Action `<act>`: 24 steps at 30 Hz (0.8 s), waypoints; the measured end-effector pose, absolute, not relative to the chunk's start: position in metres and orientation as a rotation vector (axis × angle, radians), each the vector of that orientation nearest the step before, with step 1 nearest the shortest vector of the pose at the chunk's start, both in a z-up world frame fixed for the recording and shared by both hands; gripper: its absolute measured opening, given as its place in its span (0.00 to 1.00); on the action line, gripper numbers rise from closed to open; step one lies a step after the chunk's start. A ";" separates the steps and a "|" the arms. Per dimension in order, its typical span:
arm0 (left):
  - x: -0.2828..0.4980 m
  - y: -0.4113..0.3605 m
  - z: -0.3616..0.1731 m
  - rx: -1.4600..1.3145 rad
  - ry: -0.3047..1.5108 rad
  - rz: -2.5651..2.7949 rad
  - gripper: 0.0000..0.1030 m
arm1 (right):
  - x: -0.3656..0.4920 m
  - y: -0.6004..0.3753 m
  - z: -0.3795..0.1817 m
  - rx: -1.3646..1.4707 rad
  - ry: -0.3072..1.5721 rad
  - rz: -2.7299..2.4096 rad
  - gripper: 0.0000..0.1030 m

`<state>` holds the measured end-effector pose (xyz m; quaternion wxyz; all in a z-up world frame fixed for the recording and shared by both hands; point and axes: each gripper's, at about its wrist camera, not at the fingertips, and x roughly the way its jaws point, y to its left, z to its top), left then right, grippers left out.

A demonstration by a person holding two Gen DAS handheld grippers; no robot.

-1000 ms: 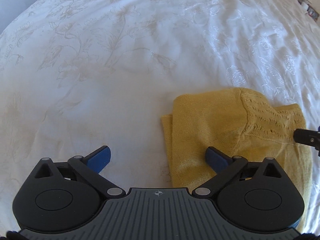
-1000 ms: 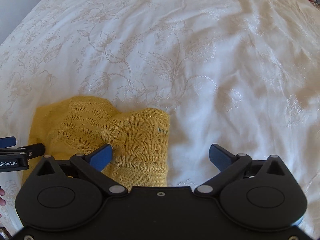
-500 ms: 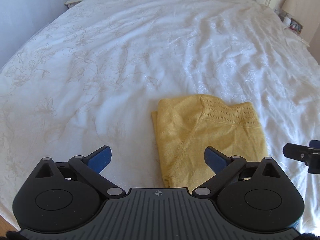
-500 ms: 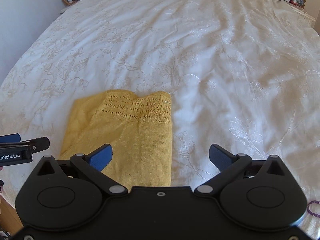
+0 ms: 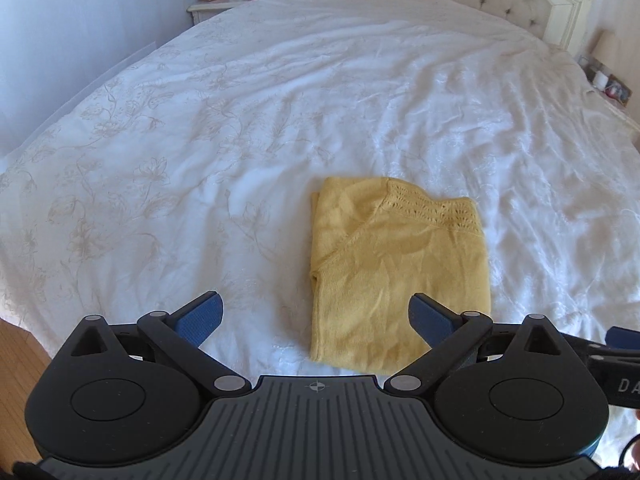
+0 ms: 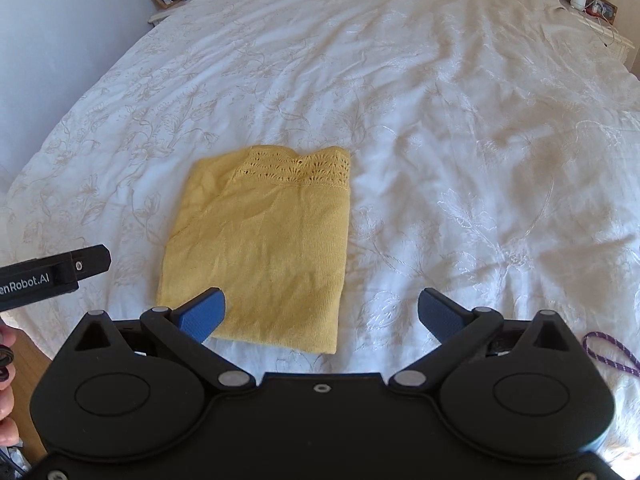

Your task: Fold small clothes

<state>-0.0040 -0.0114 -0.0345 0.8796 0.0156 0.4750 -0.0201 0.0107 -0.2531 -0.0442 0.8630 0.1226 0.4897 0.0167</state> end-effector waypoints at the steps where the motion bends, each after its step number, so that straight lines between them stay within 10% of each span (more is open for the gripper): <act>1: -0.008 -0.012 -0.035 0.039 1.005 -0.044 0.97 | 0.007 -0.256 -0.043 0.280 1.027 0.040 0.99; 24: -0.071 -0.007 -0.035 0.066 1.070 -0.048 0.97 | -0.061 -0.248 -0.028 0.300 0.989 0.052 0.99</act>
